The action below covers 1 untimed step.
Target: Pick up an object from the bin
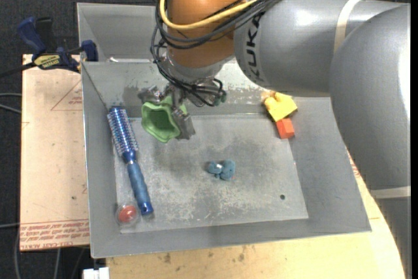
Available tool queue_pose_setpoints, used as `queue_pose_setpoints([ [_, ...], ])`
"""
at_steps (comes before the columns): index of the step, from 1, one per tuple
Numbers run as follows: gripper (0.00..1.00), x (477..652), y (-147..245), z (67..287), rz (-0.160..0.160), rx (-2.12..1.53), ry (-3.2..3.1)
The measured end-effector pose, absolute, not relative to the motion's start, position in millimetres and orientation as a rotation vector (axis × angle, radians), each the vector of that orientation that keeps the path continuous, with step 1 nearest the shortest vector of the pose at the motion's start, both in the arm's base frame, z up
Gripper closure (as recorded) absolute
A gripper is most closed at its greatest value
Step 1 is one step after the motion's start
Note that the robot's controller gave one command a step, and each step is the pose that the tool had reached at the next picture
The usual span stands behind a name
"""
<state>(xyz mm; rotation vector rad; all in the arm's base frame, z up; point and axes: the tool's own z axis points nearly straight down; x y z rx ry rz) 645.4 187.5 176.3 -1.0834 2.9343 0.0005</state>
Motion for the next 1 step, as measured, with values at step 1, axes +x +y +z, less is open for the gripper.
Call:
queue_pose_setpoints([
  [1, 1.00, 638.8, 197.2, 269.8, 0.001, -1.020, 2.957],
])
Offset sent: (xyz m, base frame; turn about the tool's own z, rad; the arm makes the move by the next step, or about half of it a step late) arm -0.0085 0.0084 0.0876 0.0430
